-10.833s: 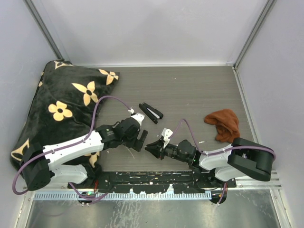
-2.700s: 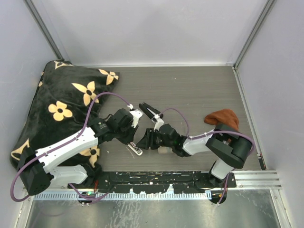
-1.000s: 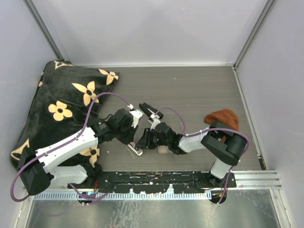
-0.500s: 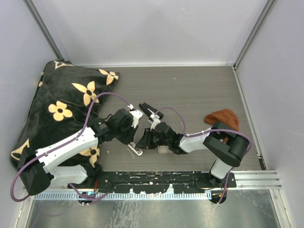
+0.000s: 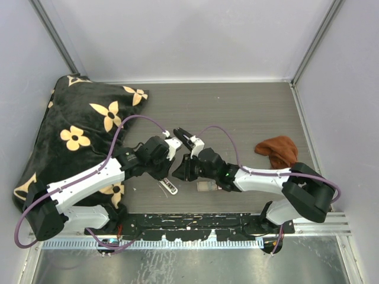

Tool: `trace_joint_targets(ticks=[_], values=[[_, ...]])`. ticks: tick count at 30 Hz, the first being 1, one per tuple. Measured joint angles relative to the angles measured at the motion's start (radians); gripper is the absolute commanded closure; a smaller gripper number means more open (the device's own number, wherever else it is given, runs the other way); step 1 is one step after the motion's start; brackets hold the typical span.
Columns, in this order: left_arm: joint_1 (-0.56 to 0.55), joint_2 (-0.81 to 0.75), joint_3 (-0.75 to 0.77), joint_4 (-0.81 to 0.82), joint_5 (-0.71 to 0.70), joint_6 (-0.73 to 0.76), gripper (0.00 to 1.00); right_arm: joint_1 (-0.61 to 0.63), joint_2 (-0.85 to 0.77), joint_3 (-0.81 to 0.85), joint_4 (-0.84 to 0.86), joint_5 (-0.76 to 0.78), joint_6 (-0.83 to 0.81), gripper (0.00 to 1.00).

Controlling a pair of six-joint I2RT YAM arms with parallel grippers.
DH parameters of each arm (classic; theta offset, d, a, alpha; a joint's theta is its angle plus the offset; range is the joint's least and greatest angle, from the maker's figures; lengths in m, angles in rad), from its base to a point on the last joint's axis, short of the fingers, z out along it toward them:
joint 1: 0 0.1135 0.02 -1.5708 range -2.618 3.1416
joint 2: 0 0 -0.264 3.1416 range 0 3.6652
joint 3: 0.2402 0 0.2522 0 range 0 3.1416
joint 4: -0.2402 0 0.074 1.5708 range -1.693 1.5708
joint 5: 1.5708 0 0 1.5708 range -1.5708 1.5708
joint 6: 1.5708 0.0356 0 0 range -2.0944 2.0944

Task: Load the staples into the stapler
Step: Install the staple into the stapler.

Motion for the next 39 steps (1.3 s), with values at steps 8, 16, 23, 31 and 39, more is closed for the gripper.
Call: trace_joint_targets(ticks=[8, 16, 23, 31, 39], values=[[0.0, 0.005, 0.0, 0.009, 0.003, 0.0, 1.0, 0.15, -0.11, 0.013, -0.159, 0.14, -0.174, 0.81], [0.0, 0.005, 0.0, 0.009, 0.006, -0.001, 1.0, 0.258, -0.11, 0.018, -0.203, 0.317, -0.267, 0.81], [0.001, 0.005, 0.0, 0.009, 0.016, -0.002, 1.0, 0.305, -0.105, -0.075, -0.039, 0.42, -0.326, 0.81], [0.024, 0.005, 0.0, 0.013, 0.048, -0.002, 1.0, 0.32, -0.06, -0.118, 0.101, 0.451, -0.385, 0.81], [0.04, 0.005, 0.0, 0.015, 0.068, -0.002, 1.0, 0.325, 0.006, -0.118, 0.174, 0.451, -0.406, 0.81]])
